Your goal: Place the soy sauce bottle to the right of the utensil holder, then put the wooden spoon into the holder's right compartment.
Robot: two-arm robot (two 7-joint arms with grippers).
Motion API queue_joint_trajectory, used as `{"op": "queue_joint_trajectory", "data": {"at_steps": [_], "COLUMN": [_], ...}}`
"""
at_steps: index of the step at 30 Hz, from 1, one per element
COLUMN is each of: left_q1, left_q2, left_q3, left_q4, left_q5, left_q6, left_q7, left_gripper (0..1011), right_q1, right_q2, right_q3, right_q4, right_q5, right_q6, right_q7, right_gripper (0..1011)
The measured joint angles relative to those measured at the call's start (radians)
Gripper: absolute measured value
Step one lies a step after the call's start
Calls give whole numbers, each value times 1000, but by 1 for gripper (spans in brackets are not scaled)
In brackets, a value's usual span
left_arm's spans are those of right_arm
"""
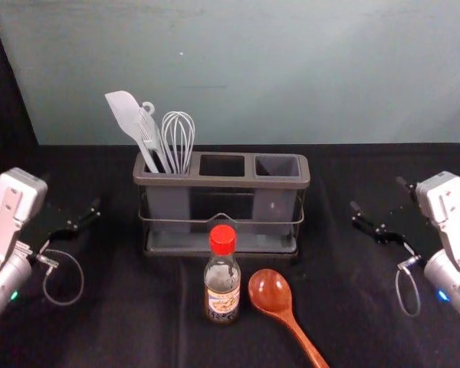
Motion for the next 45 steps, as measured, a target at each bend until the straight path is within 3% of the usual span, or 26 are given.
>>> {"op": "queue_joint_trajectory", "data": {"at_steps": [5,11,17,24,29,34,39,45], "left_q1": [0,0,0,0,0,0,0,0], "left_q2": [0,0,0,0,0,0,0,0], "left_q3": [0,0,0,0,0,0,0,0], "left_q4": [0,0,0,0,0,0,0,0], "left_q5": [0,0,0,0,0,0,0,0], "left_q6": [0,0,0,0,0,0,0,0], "left_q7": [0,0,0,0,0,0,0,0], "left_gripper": [1011,1011,1011,1011,1011,1011,1011,1012], "right_q1": [-25,-76,-158,-254,-286,-291,-256,-184], "right_q2": [15,47,92,156,188,201,182,140], "right_q3": [12,41,90,140,157,154,124,70], "right_q4": [-51,-133,-205,-271,-303,-319,-313,-287], "right_q5": [-44,-53,10,108,160,219,279,315], "right_q6": [-1,1,-40,-134,-169,-196,-202,-143], "right_q7": [-18,-23,33,154,238,340,453,561], "right_gripper": [1002,1003,1002,1003,1003,1002,1003,1003]}}
